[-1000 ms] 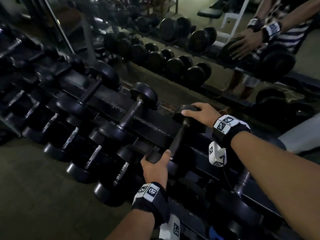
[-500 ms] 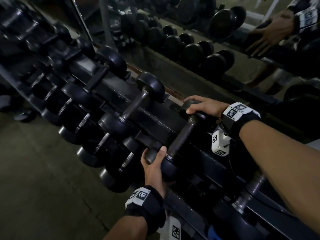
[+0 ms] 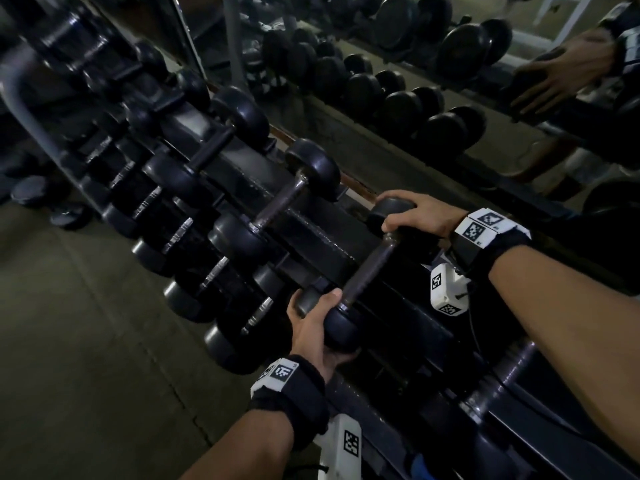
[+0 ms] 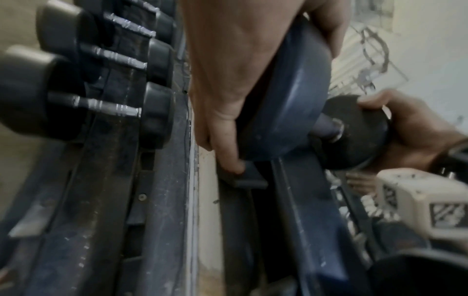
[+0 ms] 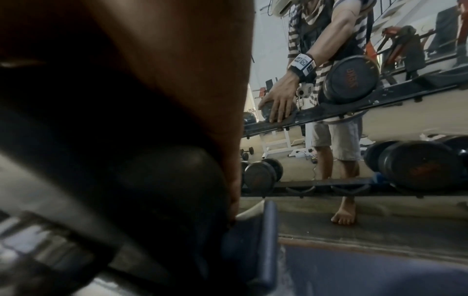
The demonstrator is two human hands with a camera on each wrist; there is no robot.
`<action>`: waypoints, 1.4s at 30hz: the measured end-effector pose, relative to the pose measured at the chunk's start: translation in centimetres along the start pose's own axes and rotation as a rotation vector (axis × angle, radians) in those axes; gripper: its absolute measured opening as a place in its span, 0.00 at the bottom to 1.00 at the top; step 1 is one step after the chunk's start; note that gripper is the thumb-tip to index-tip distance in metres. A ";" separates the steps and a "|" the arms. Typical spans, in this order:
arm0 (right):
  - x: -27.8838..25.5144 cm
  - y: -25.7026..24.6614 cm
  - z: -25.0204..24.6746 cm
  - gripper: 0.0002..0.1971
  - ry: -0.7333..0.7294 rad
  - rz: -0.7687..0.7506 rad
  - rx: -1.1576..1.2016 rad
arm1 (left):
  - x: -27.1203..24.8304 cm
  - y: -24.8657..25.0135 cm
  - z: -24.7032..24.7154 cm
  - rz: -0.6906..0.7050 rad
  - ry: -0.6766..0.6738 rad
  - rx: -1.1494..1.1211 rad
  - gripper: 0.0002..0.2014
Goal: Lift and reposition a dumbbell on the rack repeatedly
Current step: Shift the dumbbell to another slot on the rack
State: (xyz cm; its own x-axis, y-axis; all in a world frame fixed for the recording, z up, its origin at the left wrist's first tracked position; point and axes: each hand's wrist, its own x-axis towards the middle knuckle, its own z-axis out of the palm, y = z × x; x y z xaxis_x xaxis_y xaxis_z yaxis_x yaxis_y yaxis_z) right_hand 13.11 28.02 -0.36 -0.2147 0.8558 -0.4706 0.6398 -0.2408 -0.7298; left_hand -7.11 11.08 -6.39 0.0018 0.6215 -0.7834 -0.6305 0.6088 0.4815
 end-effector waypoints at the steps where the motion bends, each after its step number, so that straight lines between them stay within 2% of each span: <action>1: -0.2 -0.2 0.1 0.26 0.001 0.010 0.001 | 0.0 0.1 0.0 -0.009 -0.003 0.008 0.33; 5: -1.2 -0.4 0.2 0.29 0.064 0.023 0.077 | 0.2 0.5 -0.1 -0.058 -0.014 0.041 0.33; 11: -4.2 0.5 0.5 0.32 0.278 0.058 0.364 | -0.5 4.6 0.7 0.052 -0.039 0.243 0.29; 16: -7.2 0.6 2.7 0.37 0.419 0.071 0.679 | -2.2 10.7 1.9 0.253 -0.112 0.467 0.35; 19: -8.3 -0.4 4.9 0.29 0.533 0.055 0.804 | -3.1 14.3 2.6 0.437 -0.161 0.620 0.42; 23: -8.1 -2.7 7.7 0.24 0.690 0.030 0.899 | -3.3 18.6 2.9 0.541 -0.208 0.729 0.37; 27: -5.9 -4.8 10.4 0.32 0.838 0.047 0.942 | -1.3 22.7 2.6 0.555 -0.262 0.825 0.36; 30: -3.8 -6.2 12.2 0.29 0.897 0.037 1.015 | 1.2 25.8 2.5 0.526 -0.331 0.910 0.35; 36: 0.1 -7.9 15.9 0.19 1.059 0.135 1.021 | 7.3 30.2 2.3 0.481 -0.466 1.037 0.34; 42: 1.8 -8.3 18.9 0.23 1.154 0.249 1.014 | 10.8 30.9 1.6 0.390 -0.514 1.114 0.40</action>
State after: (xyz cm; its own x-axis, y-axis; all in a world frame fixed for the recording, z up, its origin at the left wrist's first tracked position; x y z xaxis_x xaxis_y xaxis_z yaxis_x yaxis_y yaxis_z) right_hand -6.56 22.94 -4.49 0.7853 0.5096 -0.3515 -0.2792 -0.2153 -0.9358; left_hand -25.38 37.36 0.67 0.4194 0.8165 -0.3967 0.3274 0.2716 0.9050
